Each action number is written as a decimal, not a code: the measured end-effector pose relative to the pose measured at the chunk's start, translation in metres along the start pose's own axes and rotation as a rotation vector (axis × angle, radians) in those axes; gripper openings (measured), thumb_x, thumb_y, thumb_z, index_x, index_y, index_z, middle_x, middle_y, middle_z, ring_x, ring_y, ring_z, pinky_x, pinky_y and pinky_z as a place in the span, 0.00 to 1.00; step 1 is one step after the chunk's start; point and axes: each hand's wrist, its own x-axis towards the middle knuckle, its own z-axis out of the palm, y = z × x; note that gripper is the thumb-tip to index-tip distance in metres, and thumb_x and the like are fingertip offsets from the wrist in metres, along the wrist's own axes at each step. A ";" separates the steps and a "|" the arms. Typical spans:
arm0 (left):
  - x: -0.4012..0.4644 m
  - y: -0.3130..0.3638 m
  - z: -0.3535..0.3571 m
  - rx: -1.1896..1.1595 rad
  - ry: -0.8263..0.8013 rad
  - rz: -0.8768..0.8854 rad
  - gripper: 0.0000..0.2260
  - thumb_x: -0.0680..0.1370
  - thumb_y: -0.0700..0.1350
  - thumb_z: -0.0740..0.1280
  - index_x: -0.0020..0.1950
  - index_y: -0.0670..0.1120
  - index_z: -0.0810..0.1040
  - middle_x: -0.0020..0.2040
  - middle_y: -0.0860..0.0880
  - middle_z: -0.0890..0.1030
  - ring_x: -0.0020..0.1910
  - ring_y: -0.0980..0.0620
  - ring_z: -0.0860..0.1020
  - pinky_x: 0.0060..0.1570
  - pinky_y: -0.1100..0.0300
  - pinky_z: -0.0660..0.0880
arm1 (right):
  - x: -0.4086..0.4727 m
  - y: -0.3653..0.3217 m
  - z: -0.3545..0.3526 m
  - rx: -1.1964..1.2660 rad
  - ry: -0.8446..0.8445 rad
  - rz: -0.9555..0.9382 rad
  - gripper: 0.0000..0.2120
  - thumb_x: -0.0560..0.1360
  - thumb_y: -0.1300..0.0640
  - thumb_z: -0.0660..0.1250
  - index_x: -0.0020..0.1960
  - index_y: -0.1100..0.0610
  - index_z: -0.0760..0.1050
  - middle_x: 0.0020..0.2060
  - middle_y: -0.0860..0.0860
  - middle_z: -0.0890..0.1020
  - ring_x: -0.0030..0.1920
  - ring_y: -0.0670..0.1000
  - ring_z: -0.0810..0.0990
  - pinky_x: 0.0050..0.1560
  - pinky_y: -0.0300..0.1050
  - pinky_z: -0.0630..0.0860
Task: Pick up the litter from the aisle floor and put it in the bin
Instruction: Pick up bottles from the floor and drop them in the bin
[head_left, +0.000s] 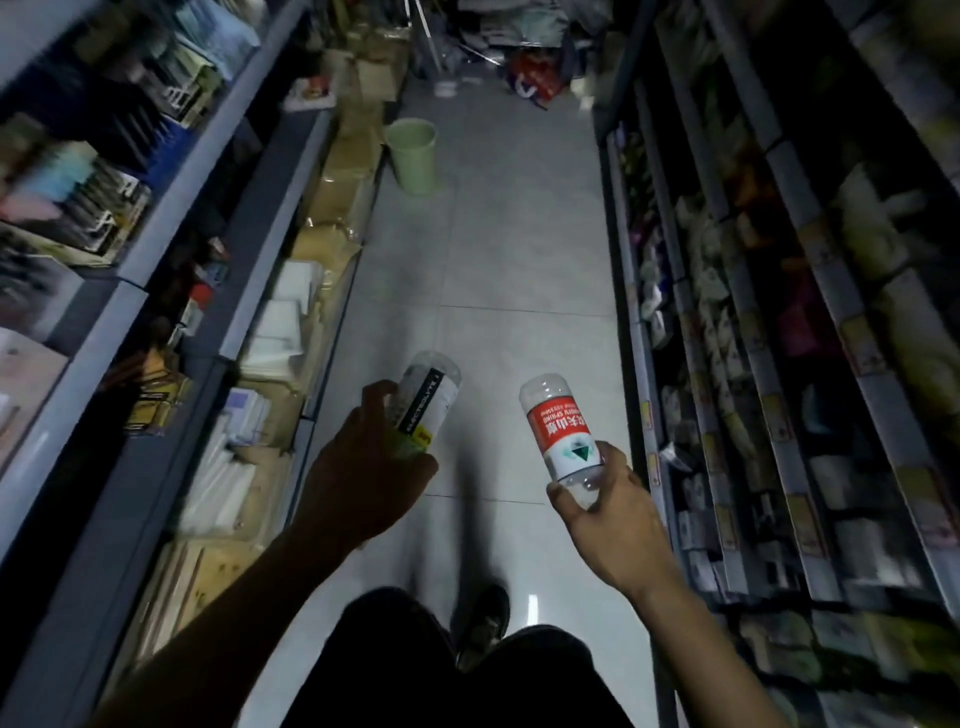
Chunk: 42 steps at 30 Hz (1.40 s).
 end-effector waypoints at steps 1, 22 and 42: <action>0.009 0.002 -0.001 0.001 0.017 -0.012 0.38 0.64 0.57 0.69 0.72 0.59 0.57 0.65 0.45 0.77 0.48 0.49 0.75 0.46 0.52 0.75 | 0.018 -0.007 -0.002 0.000 -0.005 -0.020 0.29 0.72 0.39 0.70 0.67 0.43 0.61 0.54 0.46 0.77 0.48 0.51 0.77 0.46 0.46 0.73; 0.333 -0.005 -0.048 0.014 0.124 -0.032 0.36 0.67 0.54 0.75 0.70 0.58 0.61 0.56 0.48 0.81 0.47 0.44 0.81 0.40 0.57 0.70 | 0.314 -0.146 0.003 -0.078 -0.012 -0.054 0.33 0.68 0.34 0.67 0.68 0.42 0.61 0.56 0.48 0.79 0.48 0.49 0.80 0.46 0.47 0.77; 0.632 0.106 -0.022 0.017 -0.075 0.095 0.36 0.64 0.62 0.67 0.70 0.60 0.61 0.58 0.51 0.79 0.51 0.44 0.80 0.46 0.54 0.73 | 0.557 -0.159 -0.027 0.013 0.093 0.151 0.32 0.71 0.40 0.72 0.69 0.47 0.61 0.56 0.50 0.80 0.51 0.52 0.80 0.51 0.49 0.78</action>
